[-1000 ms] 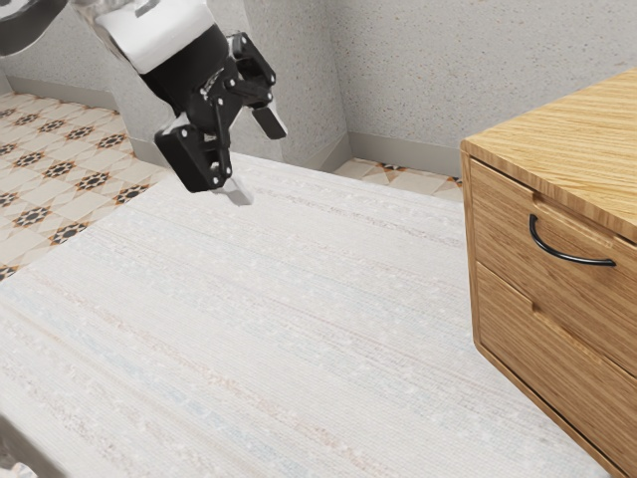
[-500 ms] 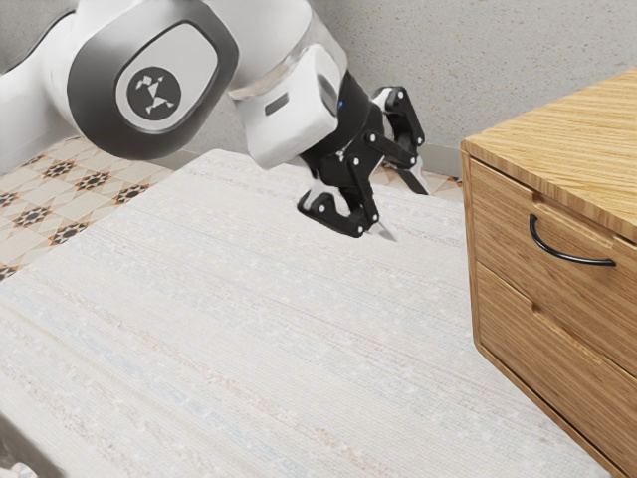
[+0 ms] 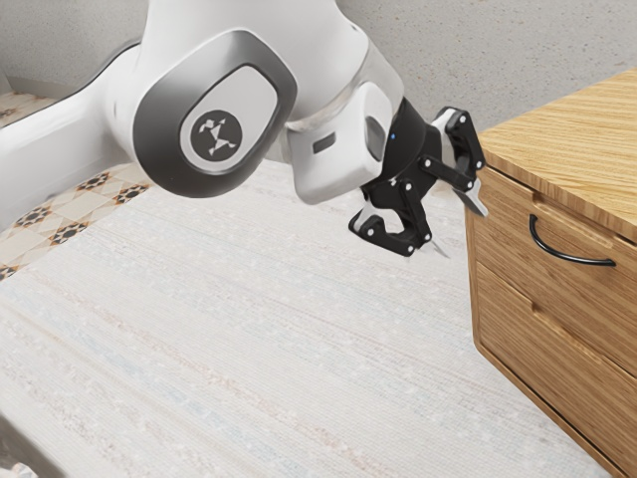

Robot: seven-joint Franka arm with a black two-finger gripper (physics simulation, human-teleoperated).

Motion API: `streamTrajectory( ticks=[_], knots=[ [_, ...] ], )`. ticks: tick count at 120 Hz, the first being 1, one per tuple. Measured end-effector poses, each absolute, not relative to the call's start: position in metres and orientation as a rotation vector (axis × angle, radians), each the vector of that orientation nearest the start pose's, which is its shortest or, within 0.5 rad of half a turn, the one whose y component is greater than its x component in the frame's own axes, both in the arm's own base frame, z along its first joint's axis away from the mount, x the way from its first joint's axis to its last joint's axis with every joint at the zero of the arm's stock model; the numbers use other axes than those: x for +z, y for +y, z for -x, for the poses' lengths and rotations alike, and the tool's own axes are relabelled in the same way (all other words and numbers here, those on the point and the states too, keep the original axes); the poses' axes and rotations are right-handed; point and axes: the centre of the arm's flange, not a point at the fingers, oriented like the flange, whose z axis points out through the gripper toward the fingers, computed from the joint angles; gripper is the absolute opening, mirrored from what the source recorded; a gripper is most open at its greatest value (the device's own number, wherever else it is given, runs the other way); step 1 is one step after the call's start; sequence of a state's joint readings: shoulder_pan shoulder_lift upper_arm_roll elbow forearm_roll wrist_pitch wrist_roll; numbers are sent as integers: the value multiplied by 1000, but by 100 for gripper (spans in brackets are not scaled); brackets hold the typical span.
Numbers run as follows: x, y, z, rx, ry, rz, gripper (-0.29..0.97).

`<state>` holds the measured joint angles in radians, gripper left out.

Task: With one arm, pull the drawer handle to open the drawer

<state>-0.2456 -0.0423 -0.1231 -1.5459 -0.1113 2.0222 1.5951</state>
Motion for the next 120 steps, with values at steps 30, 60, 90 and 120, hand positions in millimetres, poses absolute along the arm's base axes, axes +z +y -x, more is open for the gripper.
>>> streamTrajectory(
  ticks=[30,60,90,120],
  knots=[
    [704,-227,-537,-716,2392,1543,28],
    [694,-232,-547,-736,2392,1547,27],
    [688,-234,-553,-737,2377,1579,26],
    [689,-234,-554,-750,2357,1605,26]
  ],
)
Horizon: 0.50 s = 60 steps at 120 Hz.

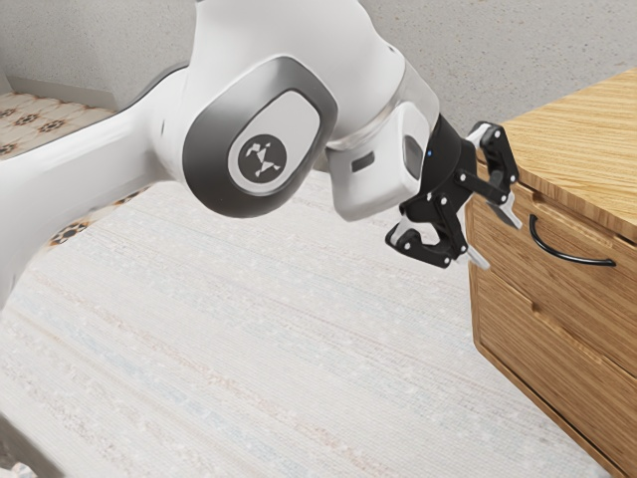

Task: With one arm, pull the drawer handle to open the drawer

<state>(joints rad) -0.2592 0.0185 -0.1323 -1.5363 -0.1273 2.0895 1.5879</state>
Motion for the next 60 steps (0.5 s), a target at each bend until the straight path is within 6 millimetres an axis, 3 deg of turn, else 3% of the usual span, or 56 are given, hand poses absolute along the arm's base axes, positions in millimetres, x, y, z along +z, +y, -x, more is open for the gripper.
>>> streamTrajectory(
  ticks=[60],
  knots=[
    [673,-270,-552,-766,2398,1583,23]
  ],
)
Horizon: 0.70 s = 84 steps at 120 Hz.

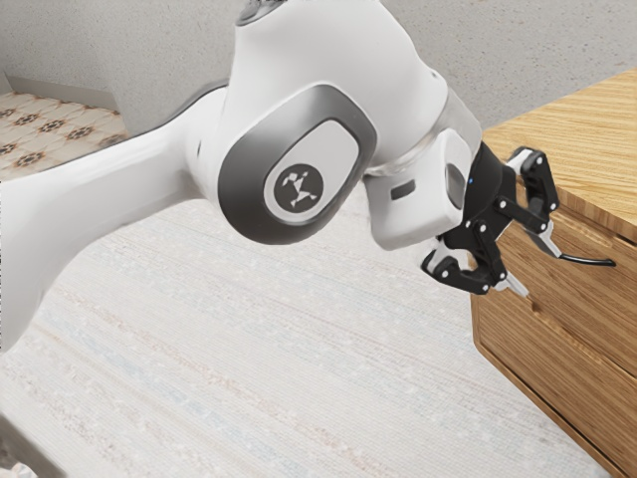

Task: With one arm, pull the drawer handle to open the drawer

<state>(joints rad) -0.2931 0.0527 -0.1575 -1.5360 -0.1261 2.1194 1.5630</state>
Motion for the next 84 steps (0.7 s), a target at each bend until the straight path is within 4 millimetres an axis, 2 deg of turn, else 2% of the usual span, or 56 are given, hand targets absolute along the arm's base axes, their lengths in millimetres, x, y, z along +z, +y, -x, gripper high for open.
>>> streamTrajectory(
  ticks=[38,72,84],
  knots=[
    [669,-260,-560,-764,2372,1613,20],
    [672,-264,-569,-778,2359,1600,19],
    [667,-266,-573,-774,2361,1602,18]
  ],
)
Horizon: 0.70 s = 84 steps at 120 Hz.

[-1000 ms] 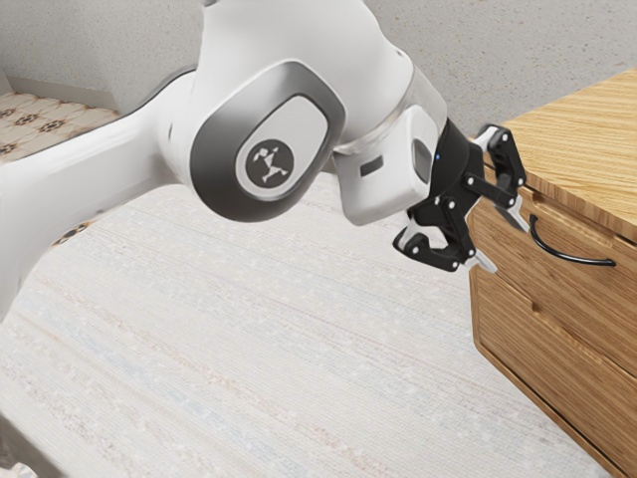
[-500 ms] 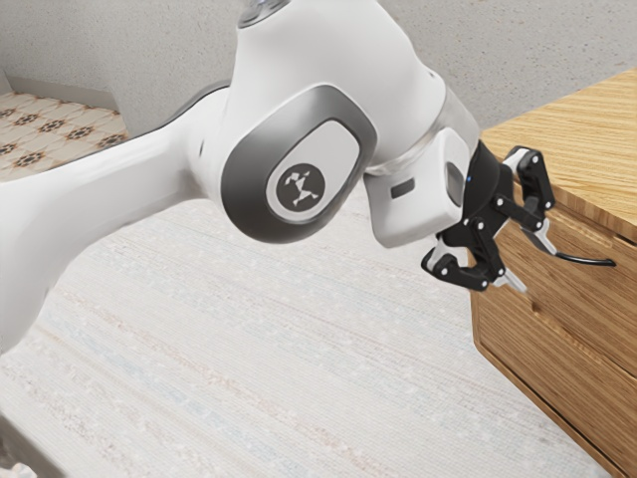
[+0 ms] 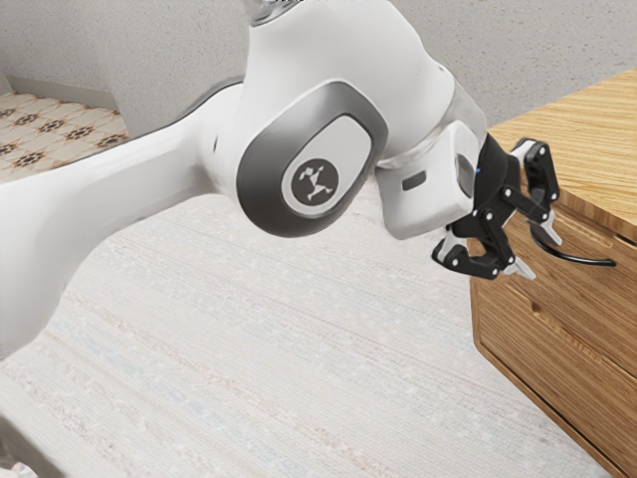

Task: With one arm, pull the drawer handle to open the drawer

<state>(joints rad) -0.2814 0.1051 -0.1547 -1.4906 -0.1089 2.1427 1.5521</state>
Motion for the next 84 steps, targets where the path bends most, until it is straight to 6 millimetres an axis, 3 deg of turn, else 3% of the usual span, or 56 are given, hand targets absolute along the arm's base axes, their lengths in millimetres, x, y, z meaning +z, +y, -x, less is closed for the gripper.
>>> streamTrajectory(
  ticks=[27,84],
  knots=[
    [660,-265,-579,-777,2355,1607,17],
    [665,-266,-576,-790,2347,1600,1]
  ],
)
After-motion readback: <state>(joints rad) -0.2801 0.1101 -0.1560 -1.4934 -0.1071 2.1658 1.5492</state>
